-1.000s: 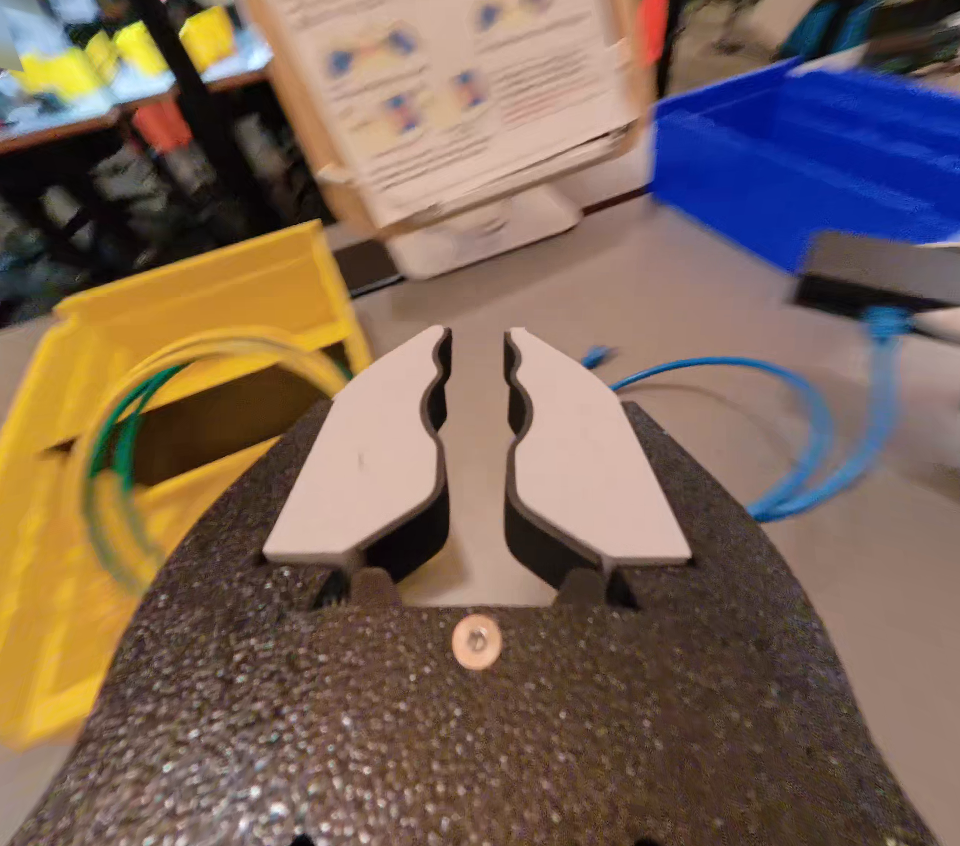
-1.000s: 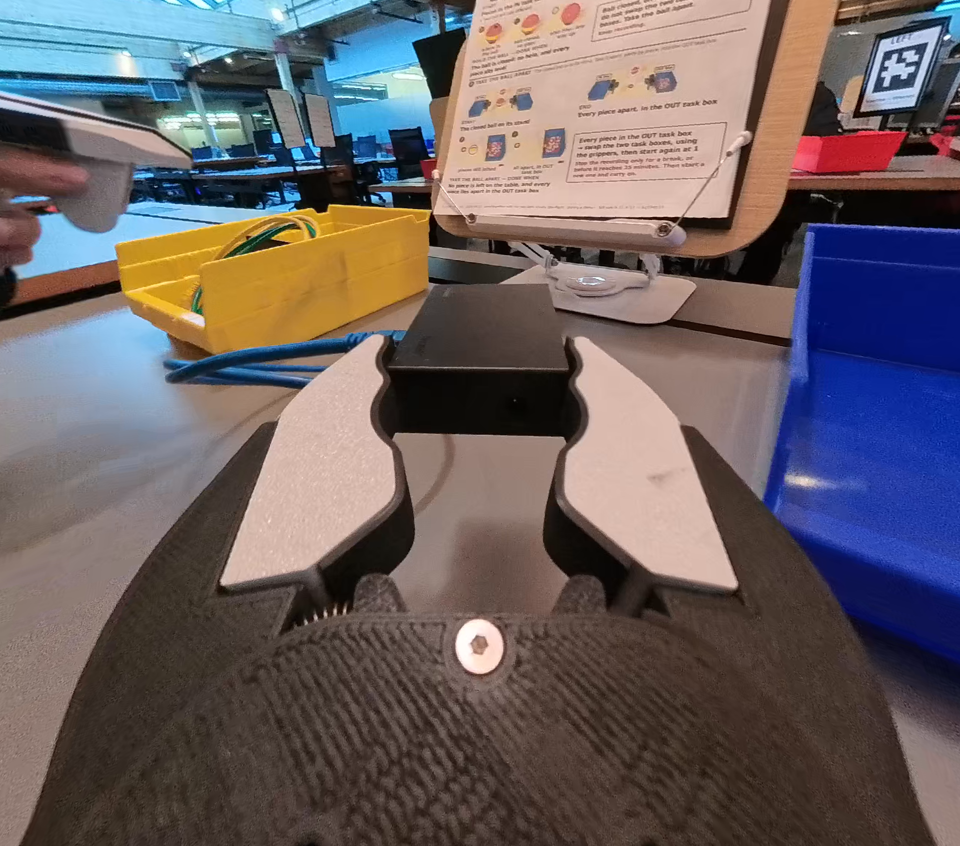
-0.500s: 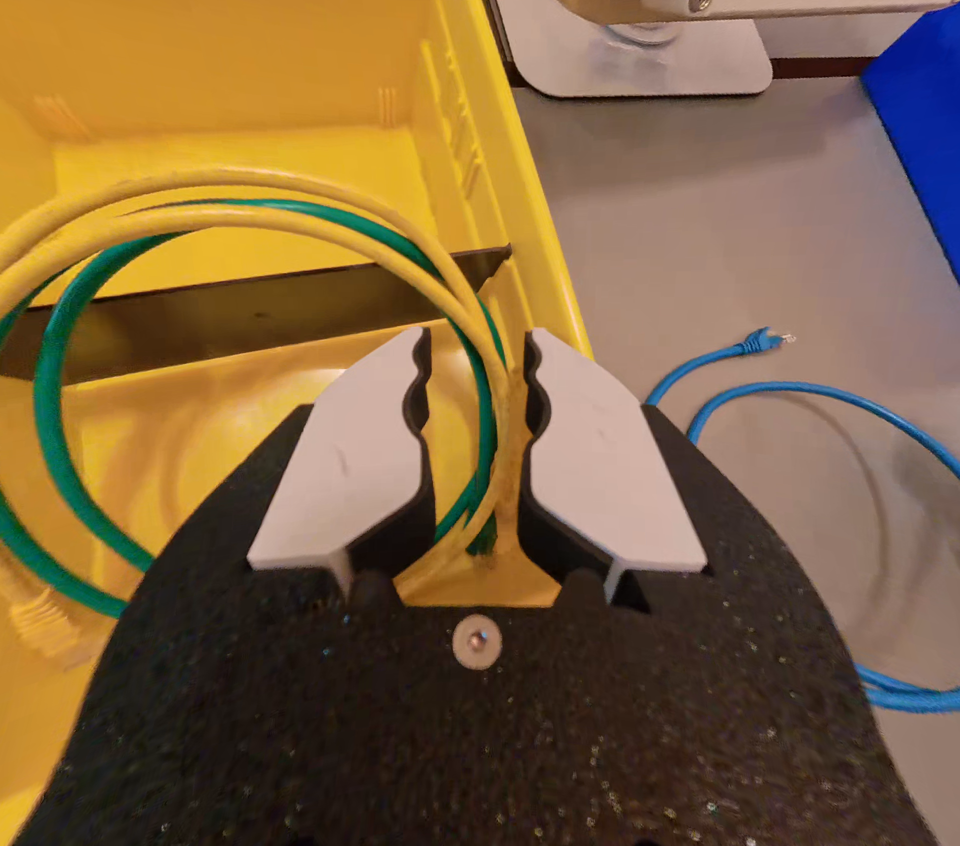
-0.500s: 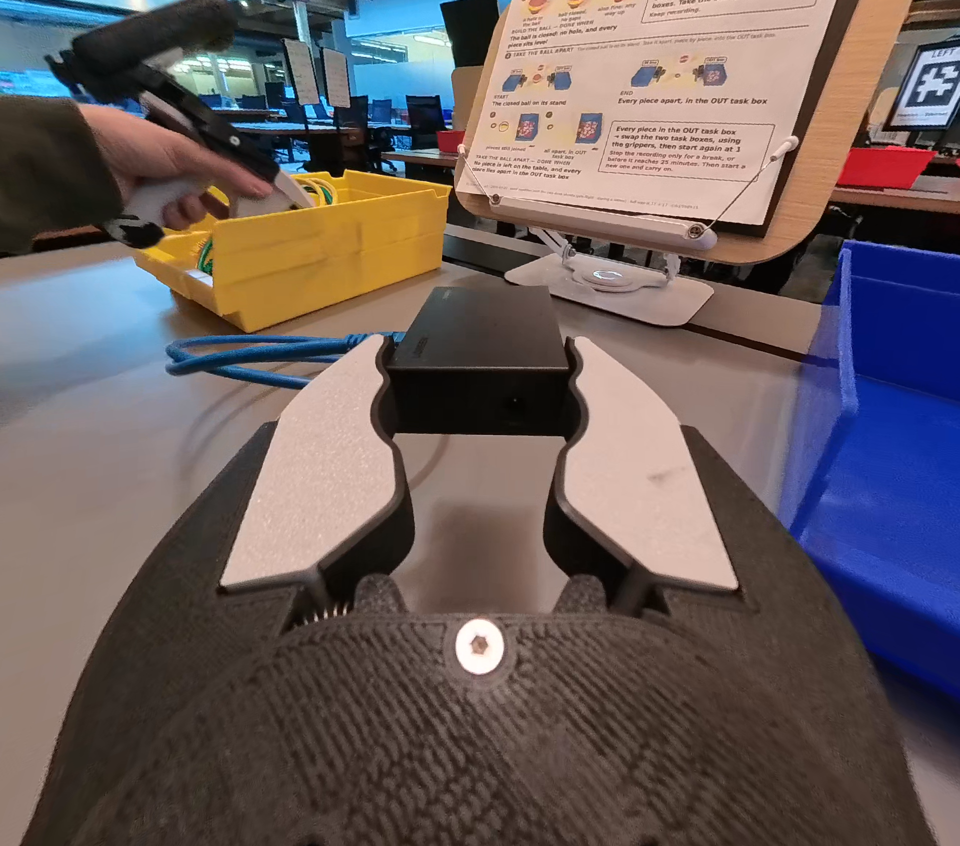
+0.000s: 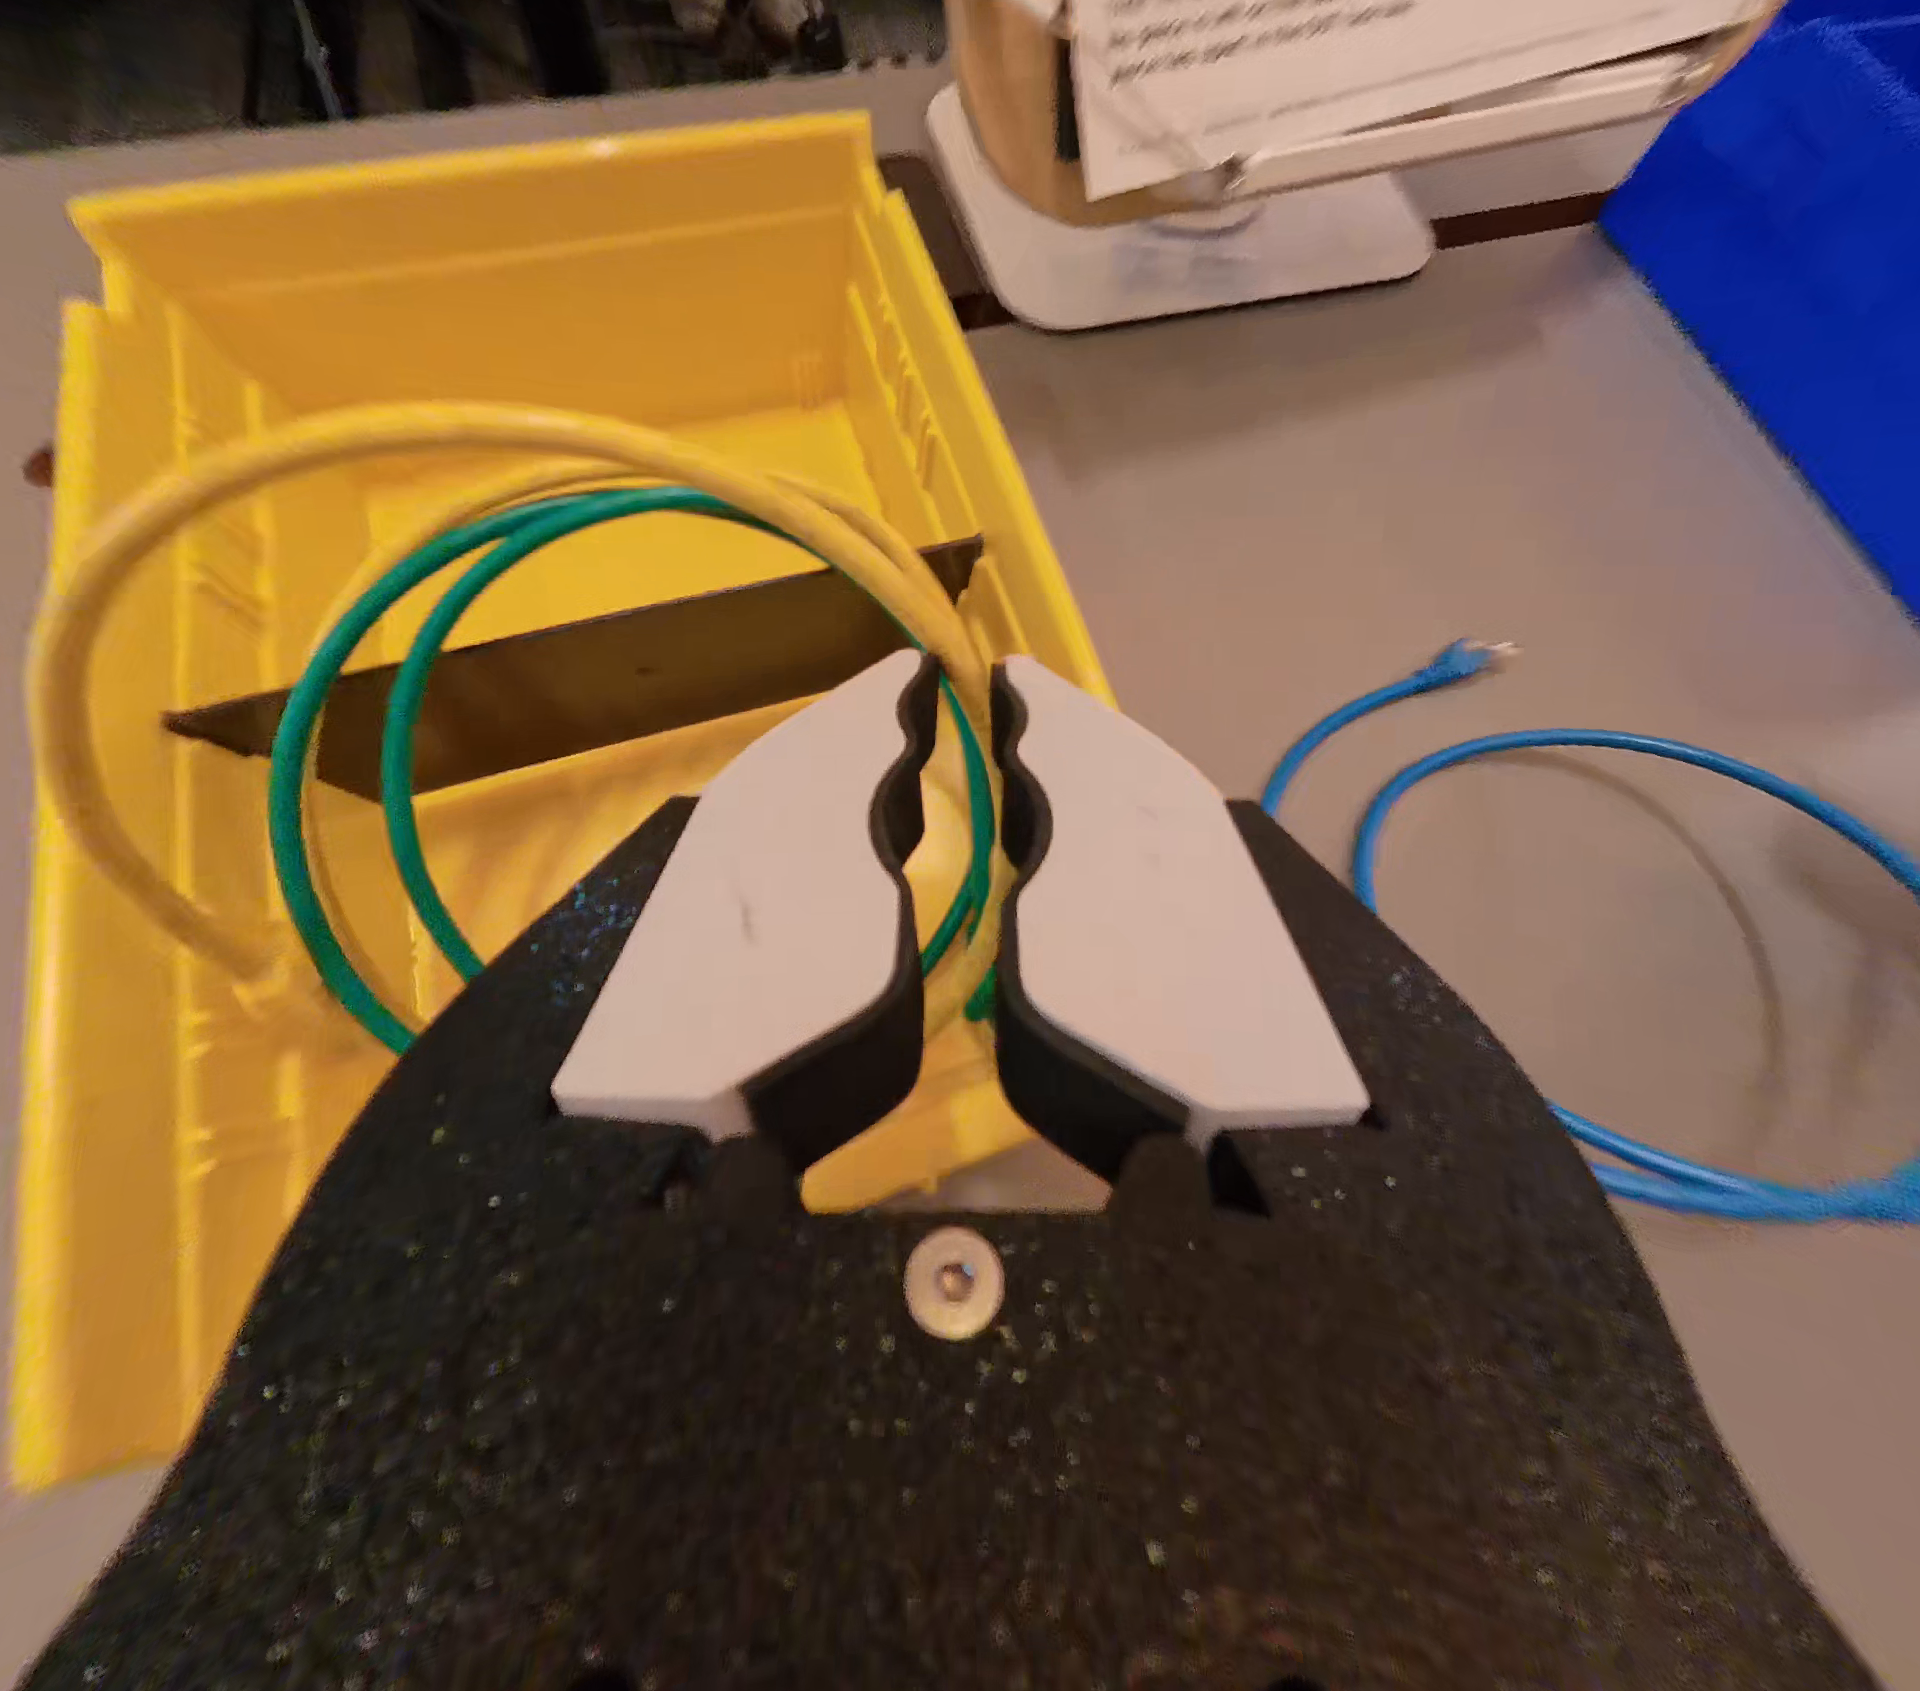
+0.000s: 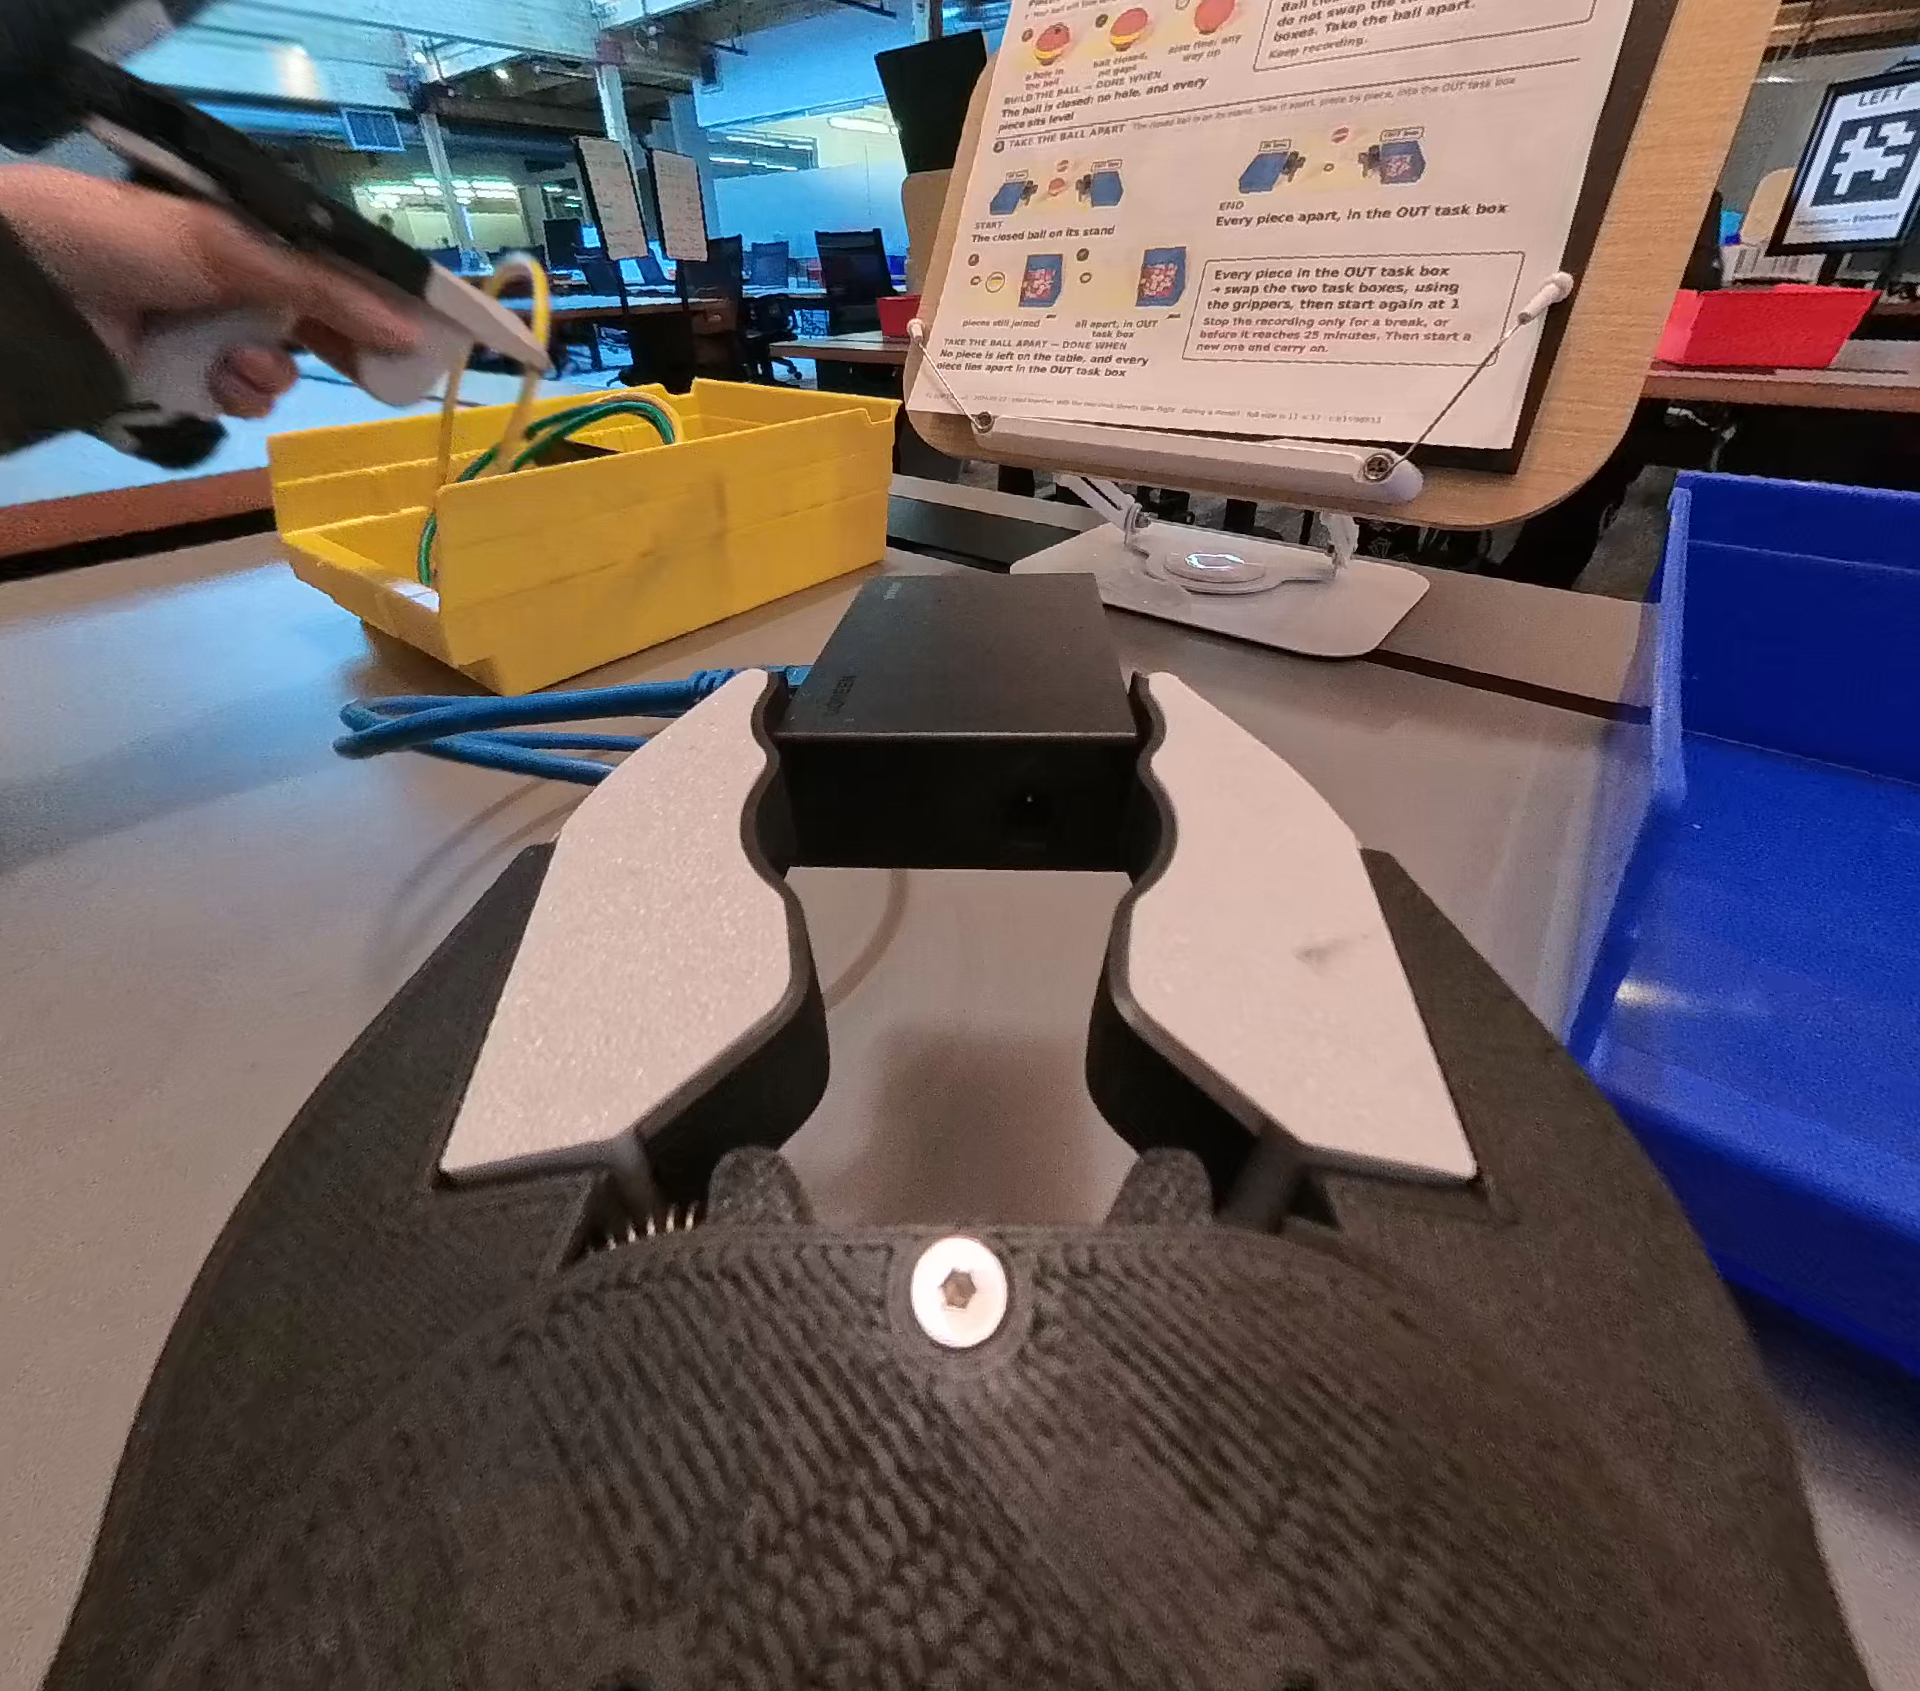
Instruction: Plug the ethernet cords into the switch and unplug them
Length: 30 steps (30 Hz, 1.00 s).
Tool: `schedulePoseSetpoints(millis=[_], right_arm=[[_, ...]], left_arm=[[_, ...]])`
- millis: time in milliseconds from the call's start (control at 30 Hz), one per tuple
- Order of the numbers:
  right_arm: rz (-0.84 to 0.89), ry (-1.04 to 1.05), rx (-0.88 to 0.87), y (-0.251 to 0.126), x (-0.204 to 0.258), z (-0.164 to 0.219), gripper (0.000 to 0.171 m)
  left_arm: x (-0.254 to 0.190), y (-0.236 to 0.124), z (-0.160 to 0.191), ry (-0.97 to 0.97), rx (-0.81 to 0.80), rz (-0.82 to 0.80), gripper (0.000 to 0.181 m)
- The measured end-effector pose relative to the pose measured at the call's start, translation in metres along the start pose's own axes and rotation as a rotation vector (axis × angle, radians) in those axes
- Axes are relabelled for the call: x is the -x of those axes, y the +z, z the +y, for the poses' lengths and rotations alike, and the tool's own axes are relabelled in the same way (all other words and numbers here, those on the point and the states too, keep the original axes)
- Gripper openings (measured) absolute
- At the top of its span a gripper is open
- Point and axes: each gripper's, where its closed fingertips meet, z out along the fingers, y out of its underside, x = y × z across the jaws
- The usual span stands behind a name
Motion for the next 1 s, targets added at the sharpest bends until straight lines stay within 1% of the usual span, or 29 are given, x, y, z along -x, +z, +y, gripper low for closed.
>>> schedulePoseSetpoints(millis=[167,267,367,467,533,567,600,700,767,867,933,1000], right_arm=[[0.012,0.023,-0.016,-0.002,-0.004,-0.002,0.062],[0.021,0.053,-0.034,-0.004,-0.008,-0.004,0.062],[0.035,0.097,-0.065,-0.007,-0.015,-0.007,0.062],[0.049,0.144,-0.11,-0.013,-0.023,-0.011,0.062],[0.077,0.137,-0.137,-0.018,-0.031,-0.014,0.062],[0.086,0.131,-0.139,-0.02,-0.034,-0.015,0.062],[0.099,0.127,-0.142,-0.022,-0.037,-0.015,0.062],[0.138,0.129,-0.164,-0.029,-0.047,-0.017,0.062],[0.159,0.121,-0.167,-0.032,-0.052,-0.018,0.062],[0.168,0.134,-0.173,-0.034,-0.056,-0.018,0.062],[0.166,0.128,-0.17,-0.033,-0.055,-0.018,0.062],[0.159,0.109,-0.161,-0.032,-0.052,-0.017,0.062]], left_arm=[[-0.046,-0.078,-0.042,0.045,-0.169,0.228,0.007],[-0.082,-0.133,-0.066,0.128,-0.287,0.373,0.006],[-0.118,-0.183,-0.073,0.237,-0.337,0.495,0.006],[-0.148,-0.225,-0.066,0.357,-0.377,0.579,0.006],[-0.166,-0.24,-0.041,0.426,-0.301,0.69,0.005],[-0.171,-0.242,-0.025,0.463,-0.247,0.726,0.005],[-0.172,-0.238,-0.008,0.501,-0.203,0.725,0.005],[-0.167,-0.213,0.058,0.695,-0.038,0.696,0.006],[-0.16,-0.19,0.109,0.818,0.082,0.682,0.005],[-0.141,-0.153,0.179,0.99,0.257,0.609,0.005],[-0.131,-0.138,0.21,1.083,0.335,0.568,0.005],[-0.127,-0.13,0.227,1.123,0.384,0.556,0.005]])
